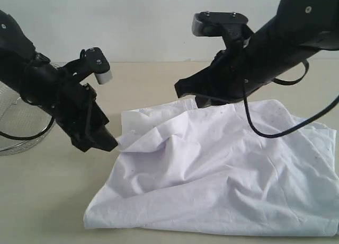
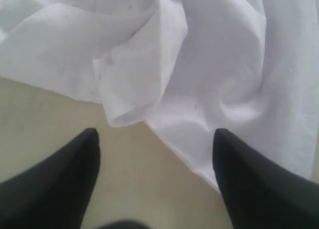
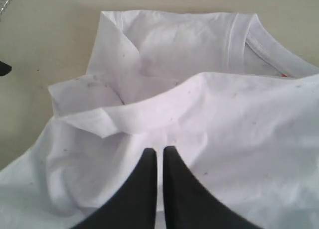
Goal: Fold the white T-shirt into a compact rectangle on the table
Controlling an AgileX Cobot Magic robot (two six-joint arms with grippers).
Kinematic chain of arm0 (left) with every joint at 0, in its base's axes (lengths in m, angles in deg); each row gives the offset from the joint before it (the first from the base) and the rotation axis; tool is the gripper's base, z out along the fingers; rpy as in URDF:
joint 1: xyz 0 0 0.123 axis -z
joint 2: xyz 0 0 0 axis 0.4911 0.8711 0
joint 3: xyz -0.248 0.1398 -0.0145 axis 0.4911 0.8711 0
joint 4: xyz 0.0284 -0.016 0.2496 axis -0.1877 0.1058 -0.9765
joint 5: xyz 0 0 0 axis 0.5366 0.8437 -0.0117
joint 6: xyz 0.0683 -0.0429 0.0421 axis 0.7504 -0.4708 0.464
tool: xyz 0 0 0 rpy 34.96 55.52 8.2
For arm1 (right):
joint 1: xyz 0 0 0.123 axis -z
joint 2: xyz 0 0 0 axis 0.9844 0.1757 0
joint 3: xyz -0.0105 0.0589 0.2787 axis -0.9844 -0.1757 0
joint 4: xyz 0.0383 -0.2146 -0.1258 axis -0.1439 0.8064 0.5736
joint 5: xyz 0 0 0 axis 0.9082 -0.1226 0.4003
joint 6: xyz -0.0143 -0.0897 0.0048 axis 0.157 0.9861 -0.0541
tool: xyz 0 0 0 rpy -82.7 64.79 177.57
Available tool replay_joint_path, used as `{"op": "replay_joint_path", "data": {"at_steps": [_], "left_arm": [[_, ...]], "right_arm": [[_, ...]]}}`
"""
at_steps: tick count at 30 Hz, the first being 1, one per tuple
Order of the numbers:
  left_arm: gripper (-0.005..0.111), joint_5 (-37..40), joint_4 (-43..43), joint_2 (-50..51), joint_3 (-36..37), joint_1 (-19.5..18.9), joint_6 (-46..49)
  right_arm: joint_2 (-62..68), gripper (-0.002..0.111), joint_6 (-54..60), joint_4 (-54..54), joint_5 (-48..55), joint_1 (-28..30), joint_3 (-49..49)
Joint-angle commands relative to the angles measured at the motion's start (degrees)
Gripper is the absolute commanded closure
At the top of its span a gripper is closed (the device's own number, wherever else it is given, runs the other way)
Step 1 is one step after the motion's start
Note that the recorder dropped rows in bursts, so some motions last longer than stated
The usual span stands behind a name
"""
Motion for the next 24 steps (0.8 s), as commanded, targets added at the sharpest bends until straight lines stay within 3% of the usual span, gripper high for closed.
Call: {"op": "replay_joint_path", "data": {"at_steps": [1,7,14,24], "left_arm": [[0.045,-2.6,1.6,2.3,0.2,0.1,8.9],[0.044,-4.2,7.8,4.0,0.2,0.1,22.2],[0.035,-3.9,16.3,5.9,0.2,0.1,35.0],[0.035,-4.5,18.5,10.2,0.2,0.1,41.0]], "right_arm": [[-2.8,0.108,-0.2,0.6,-0.4,1.9,-2.5],[-3.9,0.108,0.3,0.8,-0.1,2.0,-3.8],[-3.9,0.108,0.3,0.8,-0.1,2.0,-3.8],[-3.9,0.108,0.9,0.8,-0.2,2.0,-3.8]]}}
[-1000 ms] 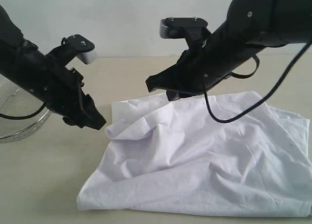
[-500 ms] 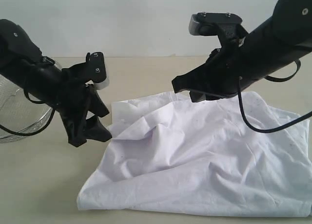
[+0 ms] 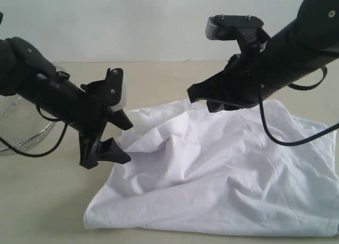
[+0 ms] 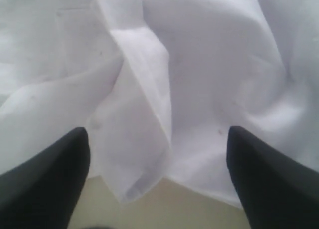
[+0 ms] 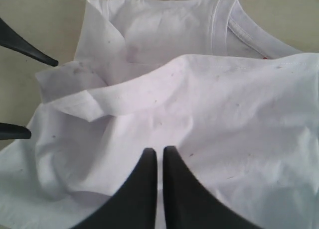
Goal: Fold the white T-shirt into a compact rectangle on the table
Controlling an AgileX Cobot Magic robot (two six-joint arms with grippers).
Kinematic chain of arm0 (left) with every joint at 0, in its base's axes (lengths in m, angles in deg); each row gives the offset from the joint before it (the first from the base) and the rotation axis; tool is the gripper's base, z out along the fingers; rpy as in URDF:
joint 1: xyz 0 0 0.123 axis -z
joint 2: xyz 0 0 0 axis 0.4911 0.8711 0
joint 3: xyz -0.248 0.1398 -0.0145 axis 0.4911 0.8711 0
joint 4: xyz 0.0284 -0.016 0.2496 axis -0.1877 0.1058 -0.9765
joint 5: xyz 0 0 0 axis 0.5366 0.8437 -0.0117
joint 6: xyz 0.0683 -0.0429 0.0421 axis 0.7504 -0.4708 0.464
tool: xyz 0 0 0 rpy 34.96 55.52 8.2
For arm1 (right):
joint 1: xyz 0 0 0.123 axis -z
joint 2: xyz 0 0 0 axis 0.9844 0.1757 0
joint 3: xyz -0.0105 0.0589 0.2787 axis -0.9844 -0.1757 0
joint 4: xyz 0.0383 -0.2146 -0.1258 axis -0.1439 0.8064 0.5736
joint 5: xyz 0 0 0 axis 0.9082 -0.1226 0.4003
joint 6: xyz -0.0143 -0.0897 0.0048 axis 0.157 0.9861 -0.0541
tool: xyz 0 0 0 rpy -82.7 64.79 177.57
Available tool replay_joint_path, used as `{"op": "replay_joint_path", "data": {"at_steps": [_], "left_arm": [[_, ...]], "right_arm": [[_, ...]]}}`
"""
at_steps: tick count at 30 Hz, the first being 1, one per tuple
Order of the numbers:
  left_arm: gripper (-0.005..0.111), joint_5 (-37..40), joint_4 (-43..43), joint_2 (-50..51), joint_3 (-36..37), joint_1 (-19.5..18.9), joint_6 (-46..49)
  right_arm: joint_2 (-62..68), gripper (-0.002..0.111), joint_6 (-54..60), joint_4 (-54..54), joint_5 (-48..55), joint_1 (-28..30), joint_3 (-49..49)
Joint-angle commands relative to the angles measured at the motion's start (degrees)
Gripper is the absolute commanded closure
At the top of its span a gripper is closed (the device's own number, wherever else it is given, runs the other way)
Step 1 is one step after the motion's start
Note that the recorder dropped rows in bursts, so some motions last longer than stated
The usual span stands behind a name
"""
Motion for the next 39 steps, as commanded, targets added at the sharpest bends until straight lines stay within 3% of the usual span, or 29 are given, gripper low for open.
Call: {"op": "replay_joint_path", "data": {"at_steps": [1,9,11,13,16,23,39], "left_arm": [[0.035,-1.3,3.7,1.5,0.2,0.1,2.8],[0.037,-2.4,7.8,4.0,0.2,0.1,7.9],[0.048,-3.1,7.8,4.1,0.2,0.1,7.9],[0.066,-3.1,7.8,4.1,0.2,0.1,8.4],[0.102,-3.0,7.8,4.1,0.2,0.1,9.0],[0.102,-9.5,8.3,2.7,0.2,0.1,9.8],[0.102,-13.5,9.5,5.2,-9.9,0.1,6.6]], "right_arm": [[-0.7,0.108,0.5,0.5,-0.1,0.4,-0.1],[-0.7,0.108,0.5,0.5,-0.1,0.4,-0.1],[-0.7,0.108,0.5,0.5,-0.1,0.4,-0.1],[-0.7,0.108,0.5,0.5,-0.1,0.4,-0.1],[-0.7,0.108,0.5,0.5,-0.1,0.4,-0.1],[-0.7,0.108,0.5,0.5,-0.3,0.4,-0.1],[-0.7,0.108,-0.2,0.4,-0.1,0.4,-0.1]]}}
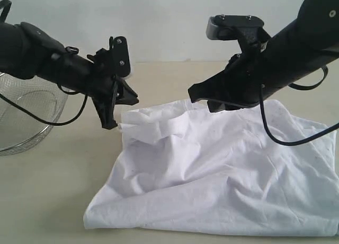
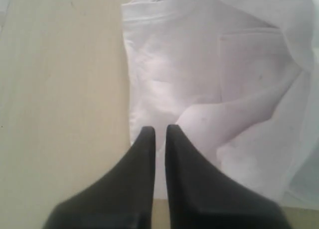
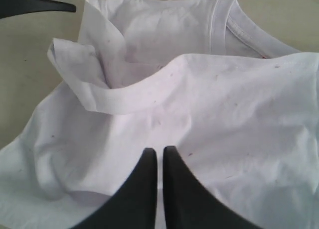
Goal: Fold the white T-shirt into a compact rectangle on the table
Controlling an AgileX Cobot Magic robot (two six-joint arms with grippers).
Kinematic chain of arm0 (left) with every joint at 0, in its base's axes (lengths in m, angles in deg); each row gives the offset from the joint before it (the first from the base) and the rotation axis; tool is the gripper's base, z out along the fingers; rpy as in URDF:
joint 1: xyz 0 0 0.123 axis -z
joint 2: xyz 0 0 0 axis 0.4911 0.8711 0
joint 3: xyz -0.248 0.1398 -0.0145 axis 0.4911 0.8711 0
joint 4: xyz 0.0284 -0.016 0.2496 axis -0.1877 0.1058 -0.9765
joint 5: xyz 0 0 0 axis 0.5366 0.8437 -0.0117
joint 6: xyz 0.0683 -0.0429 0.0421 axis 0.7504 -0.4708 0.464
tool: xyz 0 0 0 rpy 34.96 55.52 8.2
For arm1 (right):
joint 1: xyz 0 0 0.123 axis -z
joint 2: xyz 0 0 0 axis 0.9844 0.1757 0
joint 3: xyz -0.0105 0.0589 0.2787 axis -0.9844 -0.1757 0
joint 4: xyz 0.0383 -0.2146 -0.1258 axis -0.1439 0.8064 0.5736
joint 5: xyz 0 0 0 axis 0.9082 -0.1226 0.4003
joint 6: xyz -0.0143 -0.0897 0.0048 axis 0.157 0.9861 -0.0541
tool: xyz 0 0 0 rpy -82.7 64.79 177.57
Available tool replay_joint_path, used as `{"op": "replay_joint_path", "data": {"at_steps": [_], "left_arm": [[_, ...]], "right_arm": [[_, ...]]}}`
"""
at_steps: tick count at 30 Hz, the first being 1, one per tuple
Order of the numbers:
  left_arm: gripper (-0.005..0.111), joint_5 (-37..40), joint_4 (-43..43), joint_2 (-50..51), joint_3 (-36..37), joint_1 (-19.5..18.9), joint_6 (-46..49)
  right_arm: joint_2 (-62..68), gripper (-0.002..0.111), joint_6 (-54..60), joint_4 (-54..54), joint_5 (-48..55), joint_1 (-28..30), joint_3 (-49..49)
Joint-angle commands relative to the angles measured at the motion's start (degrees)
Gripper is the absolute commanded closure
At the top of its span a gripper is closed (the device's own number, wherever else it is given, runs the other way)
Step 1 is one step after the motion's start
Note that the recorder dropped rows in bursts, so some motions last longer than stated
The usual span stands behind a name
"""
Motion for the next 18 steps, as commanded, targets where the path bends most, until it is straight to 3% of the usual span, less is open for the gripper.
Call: {"op": "replay_joint_path", "data": {"at_steps": [1,5,9,11,16,18], "left_arm": [[0.102,-0.5,0.9,1.8,-1.2,0.1,-1.1],[0.102,0.5,1.4,1.6,-1.3,0.0,-3.9],[0.102,7.2,-0.6,-3.0,-1.8,0.0,-5.9],[0.102,11.0,-2.7,-6.3,-1.8,0.0,-10.7],[0.102,26.6,-12.1,-14.2,-1.7,0.0,-29.5],[0.102,29.1,-13.1,-14.0,0.3,0.0,-31.7]], "right_arm": [[-0.7,0.108,-0.6,0.4,-0.2,0.1,-0.1],[-0.7,0.108,1.8,0.4,2.3,0.1,-0.1],[-0.5,0.108,3.8,-0.2,4.4,0.1,-0.1],[-0.5,0.108,4.4,-1.1,5.7,0.1,-0.1],[4.7,0.108,17.6,-16.3,7.7,-2.2,0.2],[7.1,0.108,18.8,-18.7,6.9,-3.6,0.3]]}}
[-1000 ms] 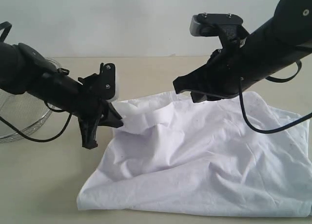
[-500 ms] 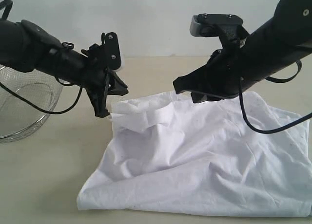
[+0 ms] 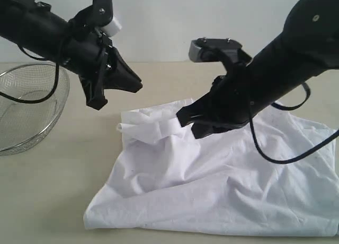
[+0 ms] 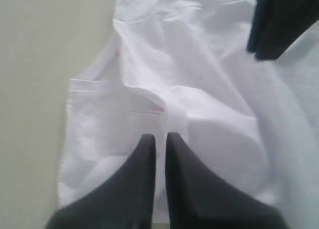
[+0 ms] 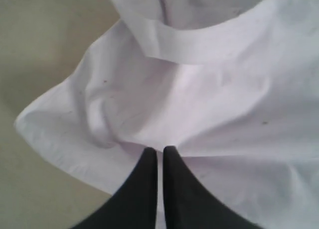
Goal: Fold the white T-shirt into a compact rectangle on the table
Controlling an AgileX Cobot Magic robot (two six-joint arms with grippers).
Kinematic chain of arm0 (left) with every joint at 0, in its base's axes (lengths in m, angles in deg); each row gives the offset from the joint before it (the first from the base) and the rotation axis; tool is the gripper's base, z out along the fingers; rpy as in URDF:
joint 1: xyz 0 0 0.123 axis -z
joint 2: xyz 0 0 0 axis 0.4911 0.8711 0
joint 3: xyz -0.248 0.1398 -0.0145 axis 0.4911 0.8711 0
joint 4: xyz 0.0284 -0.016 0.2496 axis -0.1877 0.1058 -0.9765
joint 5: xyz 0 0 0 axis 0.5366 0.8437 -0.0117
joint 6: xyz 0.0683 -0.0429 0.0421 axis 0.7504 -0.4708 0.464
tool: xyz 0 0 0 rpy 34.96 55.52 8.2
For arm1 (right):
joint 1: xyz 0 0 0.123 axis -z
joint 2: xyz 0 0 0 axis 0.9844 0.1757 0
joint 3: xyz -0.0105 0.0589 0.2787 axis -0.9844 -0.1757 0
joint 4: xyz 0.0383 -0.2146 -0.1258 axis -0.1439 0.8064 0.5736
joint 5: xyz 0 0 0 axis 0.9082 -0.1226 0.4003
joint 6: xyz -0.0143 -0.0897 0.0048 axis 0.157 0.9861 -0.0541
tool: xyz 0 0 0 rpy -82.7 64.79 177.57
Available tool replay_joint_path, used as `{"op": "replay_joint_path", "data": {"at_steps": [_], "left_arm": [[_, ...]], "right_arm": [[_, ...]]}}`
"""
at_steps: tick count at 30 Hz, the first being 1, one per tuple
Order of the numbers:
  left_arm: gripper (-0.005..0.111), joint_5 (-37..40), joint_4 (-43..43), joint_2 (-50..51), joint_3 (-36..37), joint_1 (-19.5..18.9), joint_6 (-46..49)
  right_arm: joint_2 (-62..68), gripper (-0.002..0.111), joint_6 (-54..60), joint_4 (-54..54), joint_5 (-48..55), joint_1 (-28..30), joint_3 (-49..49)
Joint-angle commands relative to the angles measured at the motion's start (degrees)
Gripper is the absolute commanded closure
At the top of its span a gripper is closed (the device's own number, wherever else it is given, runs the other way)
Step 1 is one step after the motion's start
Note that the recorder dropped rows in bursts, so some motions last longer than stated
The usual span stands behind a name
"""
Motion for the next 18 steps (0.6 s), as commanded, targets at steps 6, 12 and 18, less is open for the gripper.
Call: {"op": "replay_joint_path", "data": {"at_steps": [6,12,18], "left_arm": [[0.102,2.4,0.1,0.5,11.5,0.1,-7.9],[0.102,1.0,2.6,5.4,13.5,2.1,-5.2],[0.102,0.4,2.8,6.5,13.5,2.1,-4.3]], "right_arm": [[8.8,0.108,5.3,-7.4,-2.7,-3.4,3.5],[14.5,0.108,5.3,-7.9,-3.3,-3.4,7.6],[17.9,0.108,5.7,-7.9,-9.0,-3.4,7.7]]}}
